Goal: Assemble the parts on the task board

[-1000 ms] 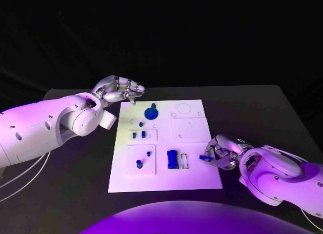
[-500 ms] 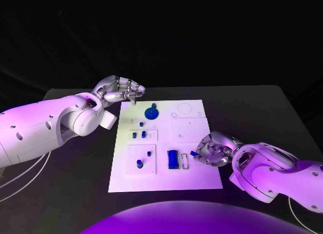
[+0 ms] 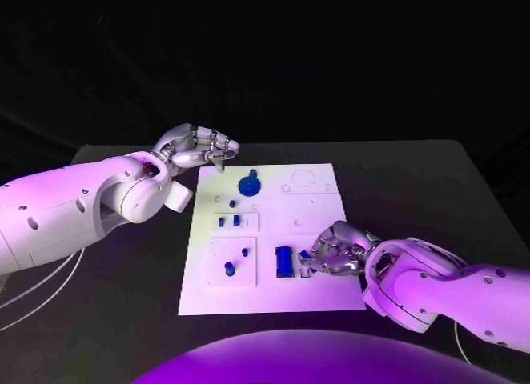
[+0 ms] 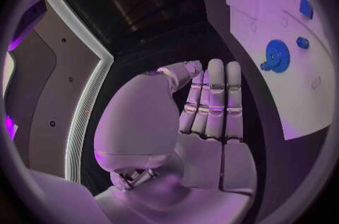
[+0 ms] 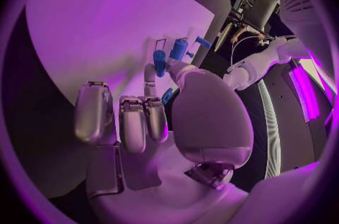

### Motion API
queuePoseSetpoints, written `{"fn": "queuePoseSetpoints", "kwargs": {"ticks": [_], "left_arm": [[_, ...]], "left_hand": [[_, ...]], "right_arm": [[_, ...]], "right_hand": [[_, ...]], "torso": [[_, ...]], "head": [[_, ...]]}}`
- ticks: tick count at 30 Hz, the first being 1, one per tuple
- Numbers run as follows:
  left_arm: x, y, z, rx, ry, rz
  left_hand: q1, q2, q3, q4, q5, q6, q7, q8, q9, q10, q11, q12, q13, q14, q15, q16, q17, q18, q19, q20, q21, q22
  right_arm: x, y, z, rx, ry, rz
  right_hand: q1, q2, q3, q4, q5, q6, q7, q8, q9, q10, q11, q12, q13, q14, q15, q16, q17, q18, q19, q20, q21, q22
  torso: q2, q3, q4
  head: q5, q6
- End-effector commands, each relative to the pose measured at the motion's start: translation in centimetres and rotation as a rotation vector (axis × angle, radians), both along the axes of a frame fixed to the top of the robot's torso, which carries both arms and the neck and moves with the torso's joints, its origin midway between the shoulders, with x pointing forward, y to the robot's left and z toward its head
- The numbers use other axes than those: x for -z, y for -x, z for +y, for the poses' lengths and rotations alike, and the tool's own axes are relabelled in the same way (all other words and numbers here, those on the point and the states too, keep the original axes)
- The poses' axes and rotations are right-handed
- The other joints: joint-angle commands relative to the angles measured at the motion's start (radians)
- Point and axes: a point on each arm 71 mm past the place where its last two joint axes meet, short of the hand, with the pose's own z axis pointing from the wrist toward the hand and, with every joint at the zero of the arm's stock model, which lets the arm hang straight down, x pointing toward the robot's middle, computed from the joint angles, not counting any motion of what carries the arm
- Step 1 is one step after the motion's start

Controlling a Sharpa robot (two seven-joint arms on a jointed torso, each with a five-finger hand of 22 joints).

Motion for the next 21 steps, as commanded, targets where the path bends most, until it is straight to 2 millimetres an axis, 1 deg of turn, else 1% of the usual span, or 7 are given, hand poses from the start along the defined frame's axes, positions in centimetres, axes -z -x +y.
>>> {"fn": "queuePoseSetpoints", "kwargs": {"ticks": [1,9,16,21], "left_arm": [[-0.10,0.07,-0.31,0.018,0.007,-0.003],[-0.09,0.08,-0.29,0.019,0.007,0.000],[-0.09,0.10,-0.27,0.019,0.006,0.001],[-0.09,0.10,-0.23,0.019,0.006,0.001]], "left_hand": [[-0.002,0.011,0.000,-0.007,0.003,-0.001,0.002,0.006,-0.001,-0.006,0.000,-0.005,-0.001,-0.001,0.008,-0.007,-0.001,0.014,-0.005,0.001,0.000,-0.001],[-0.002,0.011,0.000,-0.007,0.003,-0.001,0.002,0.006,-0.001,-0.006,0.000,-0.005,-0.001,-0.001,0.008,-0.007,-0.001,0.014,-0.005,0.001,0.000,-0.001],[-0.002,0.011,0.000,-0.007,0.003,-0.001,0.002,0.006,-0.001,-0.006,0.000,-0.005,-0.001,-0.001,0.008,-0.007,-0.001,0.014,-0.005,0.001,0.000,-0.001],[-0.004,0.011,-0.001,-0.007,0.003,-0.001,0.002,0.007,-0.001,-0.006,0.000,-0.005,-0.002,-0.001,0.009,-0.007,-0.001,0.014,-0.005,0.002,-0.001,-0.001]], "right_arm": [[0.46,0.11,0.18,-0.012,0.010,0.041],[0.95,-0.01,0.36,-0.021,0.025,0.060],[1.02,-0.05,0.51,-0.022,0.024,0.059],[1.02,-0.06,0.60,-0.023,0.022,0.057]], "right_hand": [[-0.014,0.000,-0.010,0.000,-0.006,0.009,0.002,-0.001,-0.002,0.092,-0.005,0.008,0.240,0.091,-0.005,0.003,0.190,-0.016,0.016,-0.006,0.006,0.182],[-0.021,0.009,-0.015,-0.001,-0.005,0.015,-0.001,0.002,-0.001,0.097,-0.008,0.021,0.248,0.090,-0.006,0.003,0.189,-0.016,0.015,-0.007,0.004,0.181],[-0.023,0.013,-0.017,-0.001,-0.005,0.017,-0.002,0.003,0.000,0.098,-0.008,0.025,0.251,0.090,-0.007,0.003,0.189,-0.015,0.015,-0.007,0.003,0.181],[-0.036,0.015,-0.026,0.001,-0.006,0.019,-0.002,0.003,0.000,0.099,-0.009,0.027,0.252,0.090,-0.008,0.003,0.189,-0.015,0.015,-0.008,0.003,0.181]], "torso": [[0.000,0.0006,0.0002],[0.001,0.0007,0.0002],[0.000,0.0001,0.0013],[0.000,-0.0004,0.0008]], "head": [[0.000,0.000],[0.001,0.000],[0.002,0.000],[0.003,0.000]]}}
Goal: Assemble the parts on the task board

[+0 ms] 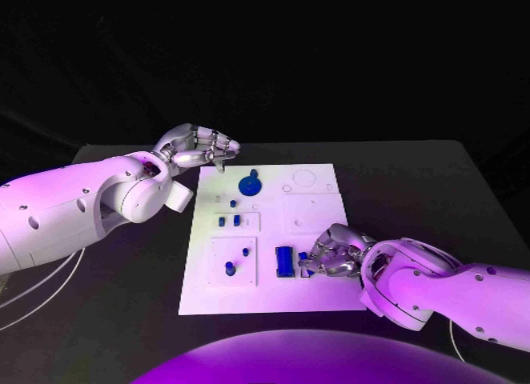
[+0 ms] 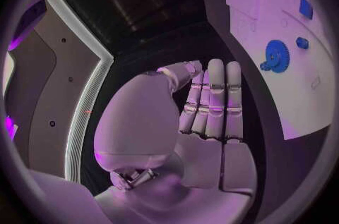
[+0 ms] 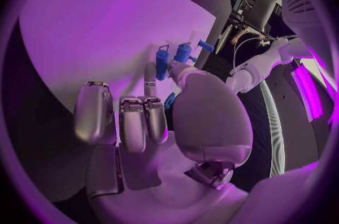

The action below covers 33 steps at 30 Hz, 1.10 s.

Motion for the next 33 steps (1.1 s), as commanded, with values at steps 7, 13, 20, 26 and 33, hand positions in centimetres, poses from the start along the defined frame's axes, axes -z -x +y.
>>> {"fn": "queuePoseSetpoints", "kwargs": {"ticks": [7,13,20,26,33], "left_arm": [[-0.1,0.1,-0.2,0.018,0.006,0.000],[-0.1,0.1,-0.1,0.017,0.005,0.001],[-0.1,0.1,-0.1,0.015,0.004,0.002],[-0.1,0.1,0.0,0.015,0.003,0.003],[-0.1,0.1,0.0,0.011,0.004,-0.002]], "left_hand": [[-0.002,0.009,-0.001,-0.006,0.003,-0.001,0.002,0.007,-0.001,-0.006,0.000,-0.005,-0.002,-0.001,0.009,-0.007,-0.001,0.014,-0.005,0.002,-0.001,-0.001],[-0.003,0.010,-0.001,-0.005,0.003,-0.001,0.002,0.007,-0.001,-0.006,0.000,-0.005,-0.002,-0.001,0.009,-0.007,-0.001,0.014,-0.005,0.002,-0.001,-0.001],[-0.005,0.010,-0.001,-0.003,0.003,-0.001,0.002,0.007,-0.001,-0.006,0.000,-0.005,-0.003,-0.001,0.009,-0.007,-0.001,0.014,-0.006,0.002,-0.002,-0.002],[-0.006,0.011,-0.001,-0.002,0.003,-0.002,0.002,0.007,-0.001,-0.007,0.000,-0.005,-0.003,-0.001,0.010,-0.007,-0.001,0.014,-0.006,0.002,-0.002,-0.002],[-0.006,0.011,-0.001,-0.002,0.003,-0.002,0.002,0.007,-0.001,-0.007,0.000,-0.005,-0.003,-0.001,0.010,-0.007,-0.001,0.014,-0.006,0.002,-0.002,-0.002]], "right_arm": [[0.2,0.2,0.3,-0.018,0.007,0.018],[0.1,0.3,0.2,-0.023,0.001,0.012],[-0.2,0.5,0.0,-0.025,-0.001,-0.003],[-0.3,0.7,-0.6,-0.020,0.005,-0.008],[-0.5,0.6,-1.4,-0.017,0.001,-0.025]], "right_hand": [[-0.084,0.003,-0.069,0.002,-0.009,0.009,0.001,-0.006,-0.002,0.098,-0.007,0.009,0.254,0.091,-0.009,0.003,0.190,-0.016,0.016,-0.009,0.003,0.181],[-0.153,0.000,-0.138,0.005,-0.008,0.012,-0.002,-0.006,-0.001,0.099,-0.009,0.011,0.255,0.091,-0.010,0.003,0.191,-0.016,0.016,-0.010,0.003,0.181],[-0.183,0.010,-0.182,0.005,-0.006,0.014,-0.003,-0.005,0.000,0.099,-0.010,0.012,0.256,0.091,-0.011,0.004,0.194,-0.016,0.016,-0.011,0.004,0.182],[-0.184,0.012,-0.184,0.005,-0.006,0.014,-0.003,-0.005,0.000,0.100,-0.010,0.013,0.256,0.091,-0.011,0.004,0.193,-0.016,0.017,-0.011,0.005,0.182],[-0.115,0.018,-0.196,-0.005,-0.004,0.010,-0.004,-0.007,0.000,0.098,-0.011,0.008,0.254,0.091,-0.012,0.003,0.192,-0.015,0.015,-0.012,0.001,0.181]], "torso": [[-0.001,-0.0005,-0.0001],[0.000,-0.0003,0.0000],[0.000,0.0002,-0.0001],[-0.001,-0.0004,-0.0009],[-0.001,-0.0002,-0.0005]], "head": [[0.000,0.000],[0.002,0.000],[0.005,0.000],[0.004,0.000],[0.003,0.000]]}}
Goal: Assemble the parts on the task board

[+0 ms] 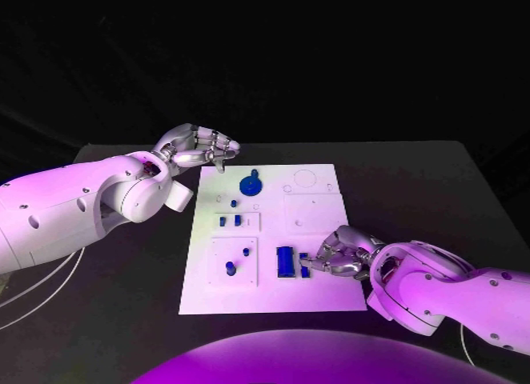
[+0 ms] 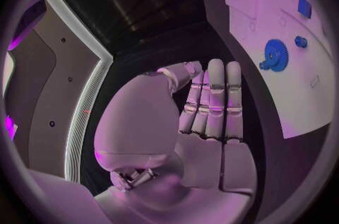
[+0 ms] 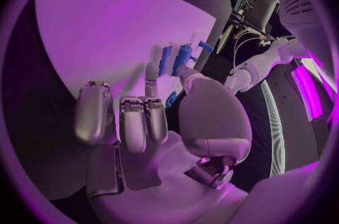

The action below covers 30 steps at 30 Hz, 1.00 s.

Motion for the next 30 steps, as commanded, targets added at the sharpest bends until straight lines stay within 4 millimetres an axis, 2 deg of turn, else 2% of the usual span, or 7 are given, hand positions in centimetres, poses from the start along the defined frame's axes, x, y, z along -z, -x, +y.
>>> {"fn": "queuePoseSetpoints", "kwargs": {"ticks": [1,10,16,17,20,26,30], "left_arm": [[-0.1,0.0,-0.2,0.012,0.008,-0.007],[-0.2,-0.2,0.1,-0.022,0.084,-0.006],[0.1,-0.7,0.8,-0.091,0.204,0.017],[0.1,-0.8,0.9,-0.102,0.218,0.020],[0.4,-1.2,1.4,-0.138,0.257,0.023],[1.6,-2.4,2.3,-0.237,0.327,0.026],[2.3,-3.3,2.7,-0.294,0.338,0.012]], "left_hand": [[-0.001,0.006,-0.001,-0.002,0.003,-0.002,0.002,0.004,-0.001,-0.007,0.000,-0.005,-0.001,0.002,0.006,-0.007,-0.001,0.014,-0.006,0.002,-0.002,-0.001],[-0.011,0.002,-0.007,0.003,0.001,-0.008,0.004,0.001,-0.003,-0.002,0.001,-0.002,-0.004,0.002,0.007,-0.006,-0.001,0.014,-0.007,0.004,-0.008,-0.005],[-0.032,-0.004,-0.022,0.021,-0.002,-0.016,-0.001,-0.001,-0.004,0.019,-0.004,0.007,-0.010,-0.031,0.009,-0.027,-0.009,0.013,-0.026,0.010,-0.045,-0.026],[-0.036,-0.005,-0.026,0.028,-0.002,-0.018,-0.002,0.000,-0.004,0.029,-0.004,0.007,-0.015,-0.066,0.012,-0.062,-0.023,0.011,-0.045,0.014,-0.076,-0.044],[-0.045,-0.010,-0.033,0.044,-0.005,-0.022,-0.002,0.002,-0.002,0.043,-0.001,-0.004,-0.028,-0.124,0.023,-0.151,-0.063,0.007,-0.085,0.027,-0.153,-0.088],[-0.046,-0.041,-0.021,0.106,-0.008,-0.067,0.014,0.016,0.005,0.135,0.021,-0.217,-0.058,-0.160,0.076,-0.567,-0.189,0.008,-0.158,0.122,-0.575,-0.360],[-0.036,-0.044,-0.033,0.119,-0.008,-0.097,0.011,0.005,-0.007,0.140,0.041,-0.315,-0.057,-0.196,0.102,-0.704,-0.208,0.005,-0.158,0.139,-0.723,-0.463]], "right_arm": [[-0.4,0.0,-0.3,-0.027,-0.014,-0.033],[-3.0,-2.5,-1.7,-0.019,-0.196,-0.188],[-4.9,-7.2,-3.6,0.057,-0.413,-0.303],[-5.1,-8.0,-4.0,0.075,-0.444,-0.311],[-5.5,-10.6,-5.0,0.133,-0.533,-0.335],[-5.7,-15.9,-6.7,0.241,-0.698,-0.384],[-5.6,-18.0,-7.0,0.267,-0.761,-0.400]], "right_hand": [[0.030,0.001,-0.008,0.002,-0.001,-0.001,0.000,-0.007,0.001,0.099,-0.006,-0.002,0.253,0.091,-0.004,0.003,0.191,-0.015,0.015,-0.005,0.000,0.181],[0.140,0.008,-0.025,-0.002,0.000,-0.056,0.025,-0.042,-0.010,0.077,0.015,-0.059,0.220,0.083,0.012,-0.010,0.153,-0.003,-0.010,0.007,-0.082,0.163],[0.298,0.025,-0.027,-0.025,0.000,-0.144,0.067,-0.102,-0.025,-0.110,0.056,-0.457,-0.014,-0.012,0.048,-0.178,-0.195,0.079,-0.191,0.037,-0.632,0.009],[0.331,0.021,0.004,-0.024,0.181,-0.155,0.074,-0.110,-0.027,-0.178,0.053,-0.594,-0.098,-0.046,0.046,-0.247,-0.308,0.099,-0.246,0.041,-0.799,-0.047],[0.365,-0.003,0.050,-0.015,0.159,-0.173,0.093,-0.124,-0.026,-0.339,0.072,-0.953,-0.368,-0.193,0.067,-0.562,-0.687,0.105,-0.311,0.061,-0.934,-0.146],[0.384,-0.030,0.149,-0.001,0.100,-0.205,0.140,-0.159,-0.050,-0.450,0.137,-1.245,-0.690,-0.372,0.137,-0.916,-0.837,0.094,-0.448,0.130,-1.131,-0.336],[0.372,-0.043,0.187,-0.016,0.088,-0.205,0.164,-0.196,-0.084,-0.441,0.168,-1.361,-0.895,-0.422,0.176,-1.093,-0.920,0.103,-0.527,0.177,-1.153,-0.480]], "torso": [[-0.001,-0.0003,0.0000],[-0.012,-0.0080,-0.0027],[-0.038,-0.0223,-0.0078],[-0.042,-0.0240,-0.0085],[-0.049,-0.0270,-0.0104],[-0.073,-0.0247,-0.0103],[-0.081,-0.0223,-0.0090]], "head": [[-0.001,0.000],[-0.007,0.000],[-0.007,0.000],[-0.008,0.005],[-0.011,0.032],[-0.017,0.111],[-0.012,0.141]]}}
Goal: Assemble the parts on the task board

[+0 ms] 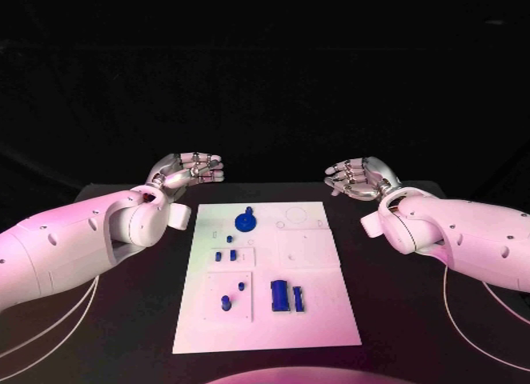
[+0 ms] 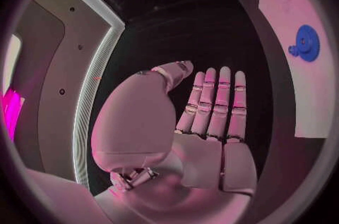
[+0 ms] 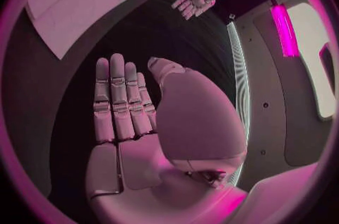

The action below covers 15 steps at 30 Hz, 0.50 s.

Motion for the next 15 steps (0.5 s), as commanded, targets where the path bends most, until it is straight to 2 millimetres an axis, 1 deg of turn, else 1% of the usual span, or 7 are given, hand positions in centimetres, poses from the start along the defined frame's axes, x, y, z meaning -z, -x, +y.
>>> {"fn": "queuePoseSetpoints", "kwargs": {"ticks": [1,2,3,5,6,12,15], "left_arm": [[0.0,-0.7,0.5,-0.095,0.077,-0.035],[0.1,-0.9,0.5,-0.104,0.077,-0.036],[0.3,-0.6,0.2,-0.037,0.019,-0.004],[0.3,-0.5,0.1,-0.038,0.019,-0.004],[0.3,-0.5,0.0,-0.040,0.018,-0.005],[0.5,0.3,-0.9,-0.075,0.011,-0.010],[0.5,1.1,-1.9,-0.107,0.003,-0.015]], "left_hand": [[0.007,-0.007,-0.007,0.005,-0.003,-0.017,-0.005,-0.012,-0.011,-0.008,0.016,-0.043,0.000,-0.028,0.014,-0.062,-0.013,0.004,-0.001,0.005,-0.061,-0.043],[0.010,-0.005,-0.011,0.005,-0.002,-0.020,-0.005,-0.016,-0.015,-0.010,0.019,-0.059,-0.001,-0.033,0.018,-0.082,-0.017,0.002,0.006,0.005,-0.079,-0.056],[-0.402,0.197,-0.578,-0.100,-0.235,-0.830,-0.204,-0.339,-0.250,-1.005,-0.165,-0.209,-0.063,-0.859,-0.145,-0.420,-0.164,-0.170,-0.649,-0.285,-0.363,-0.274],[-0.427,0.197,-0.578,-0.100,-0.235,-0.830,-0.204,-0.339,-0.250,-1.005,-0.165,-0.209,-0.063,-0.859,-0.145,-0.420,-0.164,-0.170,-0.649,-0.285,-0.363,-0.274],[-0.460,0.197,-0.578,-0.100,-0.235,-0.830,-0.204,-0.339,-0.250,-1.005,-0.165,-0.209,-0.063,-0.859,-0.145,-0.420,-0.164,-0.170,-0.649,-0.285,-0.363,-0.274],[-1.348,0.197,-0.578,-0.100,-0.235,-0.830,-0.204,-0.339,-0.250,-1.005,-0.165,-0.209,-0.063,-0.859,-0.145,-0.420,-0.164,-0.170,-0.649,-0.285,-0.363,-0.274],[-1.348,0.197,-0.578,-0.100,-0.235,-0.830,-0.204,-0.339,-0.250,-1.005,-0.165,-0.209,-0.063,-0.859,-0.145,-0.420,-0.164,-0.170,-0.649,-0.285,-0.363,-0.274]], "right_arm": [[-0.4,-1.2,-0.2,-0.018,-0.212,-0.033],[-0.4,-1.4,-0.2,-0.019,-0.221,-0.035],[0.0,-1.1,-0.4,0.020,-0.060,-0.015],[0.0,-1.1,-0.3,0.022,-0.066,-0.015],[0.0,-1.0,-0.2,0.024,-0.072,-0.015],[-0.1,0.4,1.5,0.058,-0.173,-0.016],[-0.2,1.7,3.0,0.094,-0.263,-0.009]], "right_hand": [[-0.018,-0.011,0.014,-0.018,-0.010,0.013,0.014,-0.026,-0.025,0.018,0.012,-0.057,-0.134,-0.006,0.018,-0.103,-0.048,0.013,-0.034,0.025,-0.004,-0.109],[-0.025,-0.012,0.013,-0.021,-0.012,0.014,0.015,-0.033,-0.030,0.017,0.015,-0.067,-0.158,-0.005,0.020,-0.120,-0.055,0.011,-0.035,0.028,-0.004,-0.129],[-0.436,0.200,-0.408,-0.272,-0.245,-0.875,-0.192,-0.250,-0.459,-0.298,-0.130,-0.234,-0.489,-0.324,-0.075,-0.520,-0.418,-0.171,-0.969,-0.185,-0.066,-0.886],[-0.474,0.200,-0.408,-0.272,-0.245,-0.875,-0.192,-0.250,-0.459,-1.020,-0.130,-0.234,-0.489,-0.345,-0.075,-0.520,-0.418,-0.171,-0.969,-0.185,-0.066,-0.886],[-0.509,0.200,-0.408,-0.272,-0.245,-0.875,-0.192,-0.250,-0.459,-1.020,-0.130,-0.234,-0.489,-1.062,-0.075,-0.520,-0.418,-0.171,-0.969,-0.185,-0.066,-0.886],[-0.717,0.200,-0.408,-0.272,-0.245,-0.875,-0.192,-0.250,-0.459,-1.020,-0.130,-0.234,-0.489,-1.062,-0.075,-0.520,-0.418,-0.171,-0.969,-0.185,-0.066,-0.886],[-1.426,0.200,-0.408,-0.272,-0.245,-0.875,-0.192,-0.250,-0.459,-1.020,-0.130,-0.234,-0.489,-1.062,-0.075,-0.520,-0.418,-0.171,-0.969,-0.185,-0.066,-0.886]], "torso": [[-0.015,0.0044,0.0026],[-0.016,0.0062,0.0037],[-0.007,0.0018,0.0003],[-0.007,0.0021,0.0008],[-0.008,0.0025,0.0014],[-0.014,0.0084,0.0110],[-0.020,0.0139,0.0200]], "head": [[0.004,0.039],[0.004,0.044],[0.003,0.023],[0.003,0.025],[0.003,0.027],[0.003,0.068],[0.003,0.105]]}}
